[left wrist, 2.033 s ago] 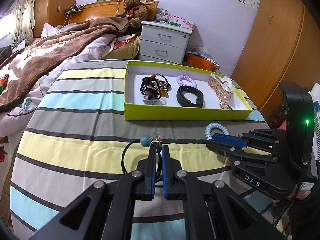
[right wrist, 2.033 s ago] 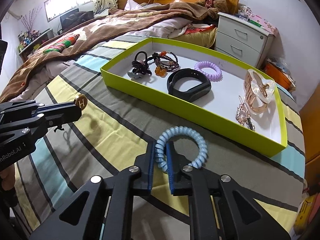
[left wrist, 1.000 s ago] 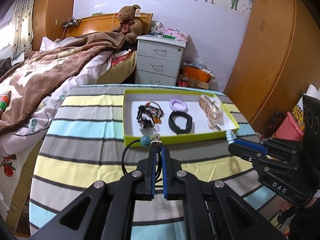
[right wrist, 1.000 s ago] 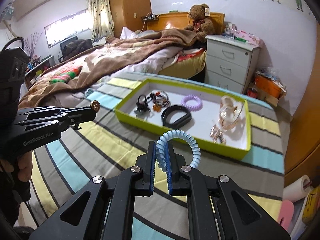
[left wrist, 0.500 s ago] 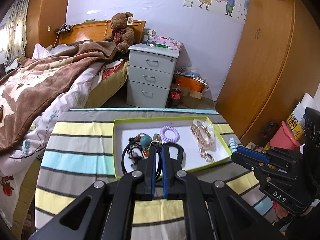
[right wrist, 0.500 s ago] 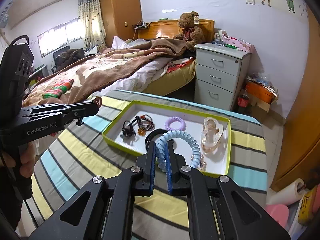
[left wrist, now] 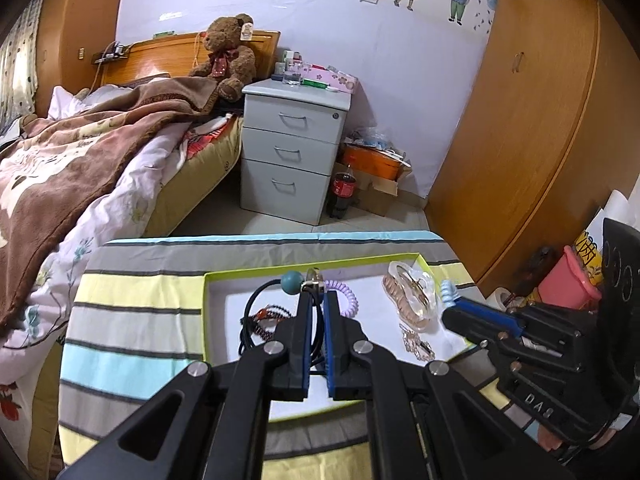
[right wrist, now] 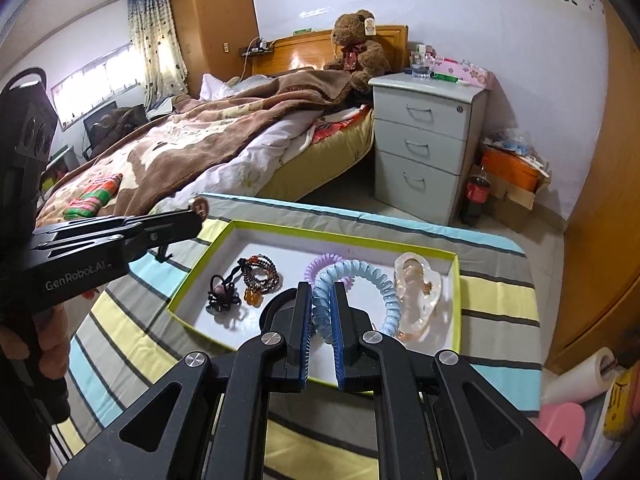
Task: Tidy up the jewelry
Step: 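Carry the black hair tie and blue coil into the green box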
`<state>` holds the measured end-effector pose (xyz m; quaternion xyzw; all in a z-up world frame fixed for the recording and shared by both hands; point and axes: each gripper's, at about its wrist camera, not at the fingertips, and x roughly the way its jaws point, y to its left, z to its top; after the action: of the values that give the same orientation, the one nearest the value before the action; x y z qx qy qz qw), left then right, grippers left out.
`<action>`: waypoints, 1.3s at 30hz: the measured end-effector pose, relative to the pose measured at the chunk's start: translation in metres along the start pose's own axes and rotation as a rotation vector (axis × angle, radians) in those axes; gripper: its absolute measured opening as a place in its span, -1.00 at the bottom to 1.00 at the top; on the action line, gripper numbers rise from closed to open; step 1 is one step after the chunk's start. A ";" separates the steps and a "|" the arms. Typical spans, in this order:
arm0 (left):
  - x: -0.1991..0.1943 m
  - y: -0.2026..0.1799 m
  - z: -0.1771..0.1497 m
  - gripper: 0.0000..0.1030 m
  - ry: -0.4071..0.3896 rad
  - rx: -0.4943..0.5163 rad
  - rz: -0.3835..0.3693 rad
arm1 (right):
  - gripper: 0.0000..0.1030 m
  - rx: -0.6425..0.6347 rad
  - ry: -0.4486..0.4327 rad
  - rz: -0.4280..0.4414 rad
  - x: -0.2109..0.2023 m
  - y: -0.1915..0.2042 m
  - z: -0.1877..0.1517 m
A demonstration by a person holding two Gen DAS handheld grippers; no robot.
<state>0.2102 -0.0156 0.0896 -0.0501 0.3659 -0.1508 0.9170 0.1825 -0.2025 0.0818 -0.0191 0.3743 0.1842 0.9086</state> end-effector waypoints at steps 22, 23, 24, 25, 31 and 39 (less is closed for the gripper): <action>0.105 0.003 0.006 -0.89 0.138 0.003 -0.013 | -0.82 0.038 0.116 -0.035 0.083 -0.021 -0.008; 0.109 0.004 0.005 -0.89 0.143 0.002 -0.012 | -0.82 0.038 0.119 -0.037 0.085 -0.021 -0.008; 0.112 0.004 0.005 -0.89 0.145 0.006 -0.008 | -0.82 0.038 0.122 -0.037 0.087 -0.022 -0.008; 0.114 0.005 0.004 -0.89 0.148 0.006 -0.005 | -0.82 0.039 0.124 -0.037 0.089 -0.021 -0.009; 0.123 0.004 0.002 -0.89 0.164 0.017 0.004 | -0.82 0.040 0.135 -0.041 0.097 -0.024 -0.011; 0.131 0.007 0.000 -0.89 0.180 0.009 0.009 | -0.82 0.035 0.150 -0.048 0.104 -0.024 -0.012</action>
<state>0.3018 -0.0501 0.0017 -0.0306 0.4462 -0.1521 0.8814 0.2501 -0.1934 -0.0008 -0.0258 0.4439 0.1541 0.8824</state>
